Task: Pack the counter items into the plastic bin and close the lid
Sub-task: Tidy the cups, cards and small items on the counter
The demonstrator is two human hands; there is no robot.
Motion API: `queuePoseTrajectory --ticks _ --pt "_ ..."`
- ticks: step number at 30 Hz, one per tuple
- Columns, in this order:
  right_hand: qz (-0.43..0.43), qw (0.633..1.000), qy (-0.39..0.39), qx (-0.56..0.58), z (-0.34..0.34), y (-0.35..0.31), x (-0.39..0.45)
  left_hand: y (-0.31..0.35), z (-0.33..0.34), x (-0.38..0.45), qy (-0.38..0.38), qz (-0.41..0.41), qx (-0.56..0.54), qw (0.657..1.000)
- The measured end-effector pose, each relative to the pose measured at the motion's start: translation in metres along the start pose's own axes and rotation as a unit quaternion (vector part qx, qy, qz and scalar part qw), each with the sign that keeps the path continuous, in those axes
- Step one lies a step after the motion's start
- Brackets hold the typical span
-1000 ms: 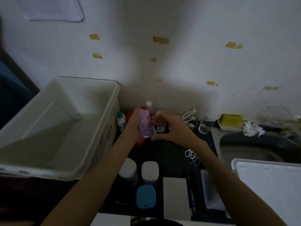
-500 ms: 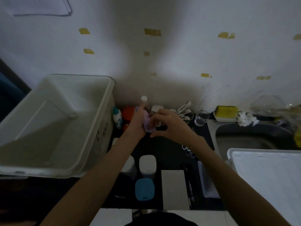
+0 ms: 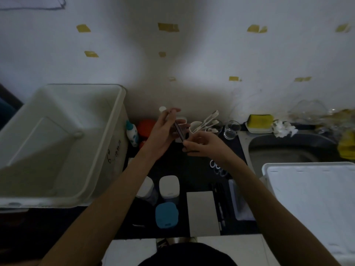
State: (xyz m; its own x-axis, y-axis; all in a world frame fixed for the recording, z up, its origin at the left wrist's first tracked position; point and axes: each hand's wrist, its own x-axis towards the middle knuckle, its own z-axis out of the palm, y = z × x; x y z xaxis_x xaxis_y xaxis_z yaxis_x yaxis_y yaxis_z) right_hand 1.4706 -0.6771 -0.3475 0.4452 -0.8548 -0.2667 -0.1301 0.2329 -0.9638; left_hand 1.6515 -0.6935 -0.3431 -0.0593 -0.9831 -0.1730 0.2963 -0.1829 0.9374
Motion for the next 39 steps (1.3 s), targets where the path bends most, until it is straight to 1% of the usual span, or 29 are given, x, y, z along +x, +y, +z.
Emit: queuePoseTrajectory --ticks 2,5,8,10,13,17,23,25,28,30,32,34,36,39 --pt "0.004 0.999 0.025 0.042 0.002 0.004 -0.001 -0.003 0.002 -0.003 -0.021 0.012 0.007 1.0" --pt "-0.014 0.999 0.039 0.017 0.004 0.005 -0.006 -0.003 0.004 -0.006 -0.028 0.033 0.055 0.998" --pt "-0.009 0.999 0.039 0.01 0.005 0.008 -0.009 -0.004 0.008 -0.006 -0.005 0.062 0.137 0.989" --pt "-0.011 0.999 0.038 0.012 0.007 0.011 -0.01 -0.003 0.009 -0.007 -0.007 0.064 0.156 0.986" --pt "-0.006 0.999 0.034 0.007 0.006 0.013 -0.01 -0.002 0.009 -0.007 -0.035 0.046 0.149 0.987" --pt "-0.016 0.998 0.054 -0.003 0.002 0.011 -0.015 -0.003 0.004 -0.004 -0.065 0.015 0.11 0.992" --pt "-0.003 0.997 0.057 -0.054 -0.004 0.02 -0.021 -0.014 0.004 -0.01 -0.091 -0.005 0.113 0.989" --pt "0.021 0.998 0.048 -0.021 -0.007 0.028 -0.026 -0.015 0.003 -0.013 -0.119 -0.031 0.111 0.986" --pt "0.092 0.993 0.043 0.058 -0.011 0.044 -0.036 -0.017 0.0 -0.015 -0.172 -0.071 0.09 0.978" --pt "0.125 0.989 0.037 0.076 -0.012 0.055 -0.044 -0.02 -0.001 -0.016 -0.205 -0.096 0.086 0.97" --pt "0.15 0.981 0.036 0.115 -0.011 0.069 -0.053 -0.024 0.001 -0.018 -0.231 -0.119 0.126 0.957" --pt "0.167 0.974 0.058 0.141 -0.008 0.09 -0.063 -0.028 0.003 -0.019 -0.235 -0.124 0.214 0.94" --pt "0.188 0.972 0.097 0.099 -0.006 0.119 -0.075 -0.031 0.002 -0.017 -0.213 -0.124 0.295 0.923" --pt "0.231 0.962 0.139 -0.043 0.0 0.169 -0.093 -0.034 -0.009 -0.014 -0.174 -0.126 0.31 0.926"
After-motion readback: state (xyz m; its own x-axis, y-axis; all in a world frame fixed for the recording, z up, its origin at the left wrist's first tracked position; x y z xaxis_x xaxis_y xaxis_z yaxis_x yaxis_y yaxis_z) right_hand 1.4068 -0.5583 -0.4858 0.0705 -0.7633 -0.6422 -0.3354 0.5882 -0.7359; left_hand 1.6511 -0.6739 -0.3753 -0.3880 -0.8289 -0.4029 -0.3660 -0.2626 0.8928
